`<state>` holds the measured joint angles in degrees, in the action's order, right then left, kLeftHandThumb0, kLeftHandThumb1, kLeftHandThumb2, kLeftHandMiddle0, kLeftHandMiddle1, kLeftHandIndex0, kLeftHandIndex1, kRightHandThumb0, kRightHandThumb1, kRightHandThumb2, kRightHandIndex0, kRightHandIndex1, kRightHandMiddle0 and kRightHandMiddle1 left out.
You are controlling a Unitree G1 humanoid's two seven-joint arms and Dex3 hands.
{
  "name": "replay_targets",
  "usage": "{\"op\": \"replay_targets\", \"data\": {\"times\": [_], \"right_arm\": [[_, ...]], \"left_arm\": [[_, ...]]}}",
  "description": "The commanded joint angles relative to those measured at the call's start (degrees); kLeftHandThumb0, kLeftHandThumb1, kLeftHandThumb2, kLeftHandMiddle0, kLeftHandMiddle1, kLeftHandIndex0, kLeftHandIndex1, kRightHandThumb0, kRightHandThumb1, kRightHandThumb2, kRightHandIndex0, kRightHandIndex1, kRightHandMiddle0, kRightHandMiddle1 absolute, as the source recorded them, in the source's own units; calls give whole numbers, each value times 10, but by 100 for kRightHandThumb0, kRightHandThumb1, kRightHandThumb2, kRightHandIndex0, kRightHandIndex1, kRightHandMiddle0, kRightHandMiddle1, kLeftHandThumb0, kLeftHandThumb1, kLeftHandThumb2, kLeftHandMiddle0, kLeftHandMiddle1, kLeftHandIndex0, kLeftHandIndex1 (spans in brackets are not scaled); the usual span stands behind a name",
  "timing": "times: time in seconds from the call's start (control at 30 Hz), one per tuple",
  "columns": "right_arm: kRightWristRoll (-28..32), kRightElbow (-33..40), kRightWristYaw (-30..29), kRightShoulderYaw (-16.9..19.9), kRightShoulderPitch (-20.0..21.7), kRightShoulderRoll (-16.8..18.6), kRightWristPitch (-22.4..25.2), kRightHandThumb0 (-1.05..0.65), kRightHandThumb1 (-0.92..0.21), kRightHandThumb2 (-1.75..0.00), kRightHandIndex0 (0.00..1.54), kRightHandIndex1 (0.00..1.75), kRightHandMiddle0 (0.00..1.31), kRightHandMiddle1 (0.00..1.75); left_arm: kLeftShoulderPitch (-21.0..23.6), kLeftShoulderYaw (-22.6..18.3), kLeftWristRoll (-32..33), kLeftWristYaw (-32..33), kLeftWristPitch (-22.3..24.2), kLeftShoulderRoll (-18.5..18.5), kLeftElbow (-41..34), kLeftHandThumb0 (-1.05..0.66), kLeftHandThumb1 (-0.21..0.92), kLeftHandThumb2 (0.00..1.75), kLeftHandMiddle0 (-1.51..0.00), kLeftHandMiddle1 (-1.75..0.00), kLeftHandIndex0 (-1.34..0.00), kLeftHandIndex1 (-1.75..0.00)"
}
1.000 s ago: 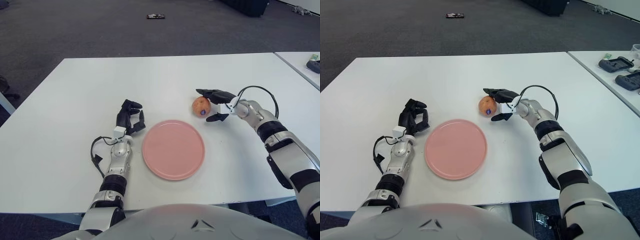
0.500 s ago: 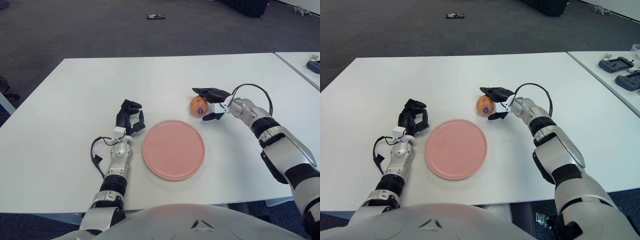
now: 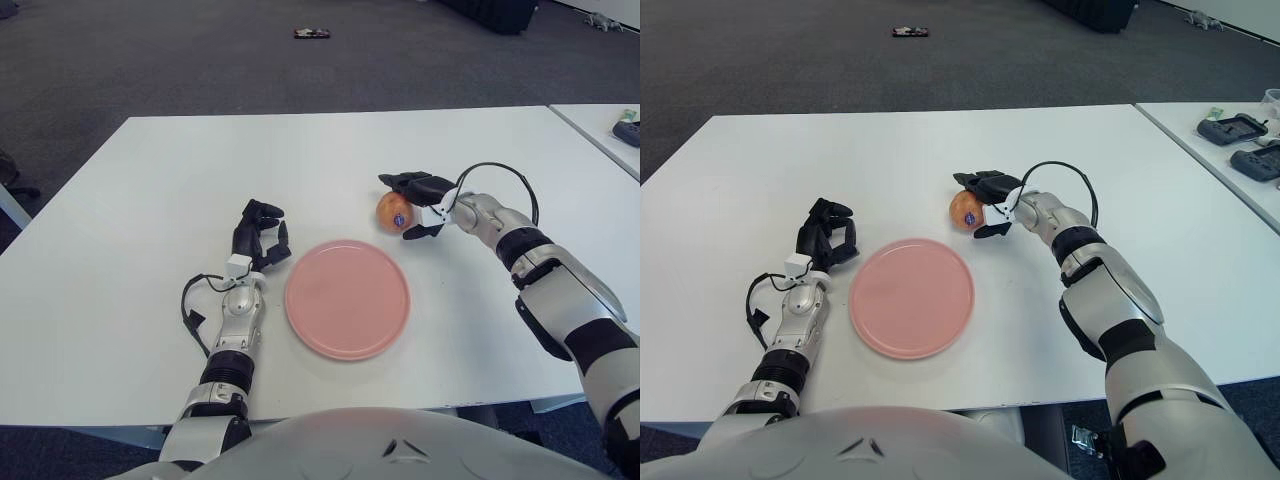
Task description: Put the apple into the plate.
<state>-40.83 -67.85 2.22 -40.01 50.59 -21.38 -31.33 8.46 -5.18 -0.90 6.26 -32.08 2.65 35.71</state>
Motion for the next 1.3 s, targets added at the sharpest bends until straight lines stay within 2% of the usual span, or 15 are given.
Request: {"op": "replay_targets", "data": {"times": [0.0, 0.4, 0.8, 1.03, 1.27], "right_arm": [[-48, -16, 4, -39, -15, 16, -3, -81, -42, -97, 0, 0, 0, 0], [-83, -29, -40, -63, 23, 23, 6, -79, -43, -98, 0, 0, 1, 2], [-101, -39, -45, -78, 45, 42, 20, -78, -43, -99, 0, 0, 0, 20], [-107, -49, -32, -86, 56, 59, 37, -76, -37, -101, 1, 1, 0, 44], [-109, -55, -23, -88, 61, 72, 49, -76, -34, -103, 1, 4, 0, 54]], "left_arm": [[-17, 1, -1, 4, 6, 4, 10, -44, 44, 118, -82, -175, -52, -175], [-16, 1, -10, 19, 15, 3, 11, -45, 42, 120, -87, -175, -53, -175], [-21, 3, -16, 24, 23, 3, 1, -44, 43, 119, -83, -175, -52, -175], [-26, 3, -23, 32, 13, 3, 5, -44, 43, 119, -85, -175, -52, -175], [-30, 5, -26, 38, 9, 3, 4, -45, 42, 120, -86, -175, -52, -175]]}}
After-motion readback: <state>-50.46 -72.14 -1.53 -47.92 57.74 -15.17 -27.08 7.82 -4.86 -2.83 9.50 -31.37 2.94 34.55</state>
